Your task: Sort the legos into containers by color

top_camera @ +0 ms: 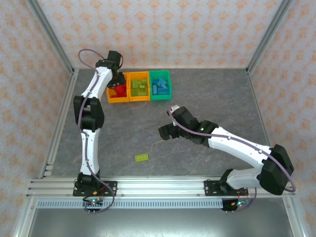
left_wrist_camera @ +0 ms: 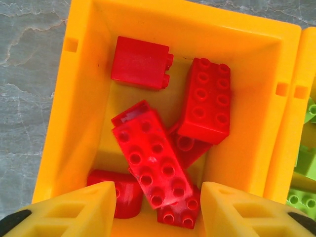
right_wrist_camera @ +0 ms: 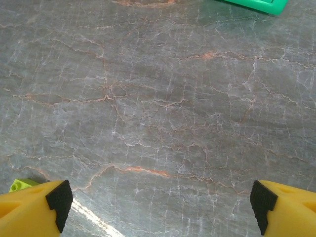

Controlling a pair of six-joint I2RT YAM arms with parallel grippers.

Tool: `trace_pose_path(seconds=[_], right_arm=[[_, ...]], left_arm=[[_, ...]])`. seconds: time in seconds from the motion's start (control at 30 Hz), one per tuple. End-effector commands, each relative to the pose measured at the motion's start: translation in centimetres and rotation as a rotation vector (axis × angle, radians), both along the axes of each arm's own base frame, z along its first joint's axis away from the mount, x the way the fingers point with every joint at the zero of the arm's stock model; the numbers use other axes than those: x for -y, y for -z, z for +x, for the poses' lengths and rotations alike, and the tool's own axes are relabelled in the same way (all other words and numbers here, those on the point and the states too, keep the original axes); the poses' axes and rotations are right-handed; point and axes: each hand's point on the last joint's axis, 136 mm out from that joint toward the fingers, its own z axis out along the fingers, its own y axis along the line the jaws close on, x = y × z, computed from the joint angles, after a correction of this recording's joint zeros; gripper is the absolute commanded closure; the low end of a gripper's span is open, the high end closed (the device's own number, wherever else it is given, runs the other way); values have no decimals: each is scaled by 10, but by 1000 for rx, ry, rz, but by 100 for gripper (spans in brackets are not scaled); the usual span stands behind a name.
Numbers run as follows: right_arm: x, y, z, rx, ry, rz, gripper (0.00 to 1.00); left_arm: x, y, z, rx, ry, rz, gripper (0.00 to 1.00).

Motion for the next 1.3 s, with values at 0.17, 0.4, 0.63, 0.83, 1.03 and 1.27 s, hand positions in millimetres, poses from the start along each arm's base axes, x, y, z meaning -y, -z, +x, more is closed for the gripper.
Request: trace_pose_path(seconds=[0.17, 0.4, 0.63, 0.83, 1.03, 1.27], right_arm=[[8, -9, 13, 46, 93, 12, 3], [24, -5, 16, 89, 149, 24, 1], [34, 8, 11, 92, 101, -26, 1], [42, 4, 7, 84, 95, -26, 1], [46, 6, 3, 68, 112, -15, 1], [53, 6, -5, 36, 136, -12, 1]], left_arm=[[20, -88, -59, 96, 80, -72, 52], [66, -111, -165, 198, 380, -49, 51], [128, -96, -272, 375, 850, -101, 41], [151, -54, -353, 331, 1268, -61, 39], [166, -17, -398, 313, 1604, -16, 30], [175, 27, -413, 198, 1814, 48, 4]])
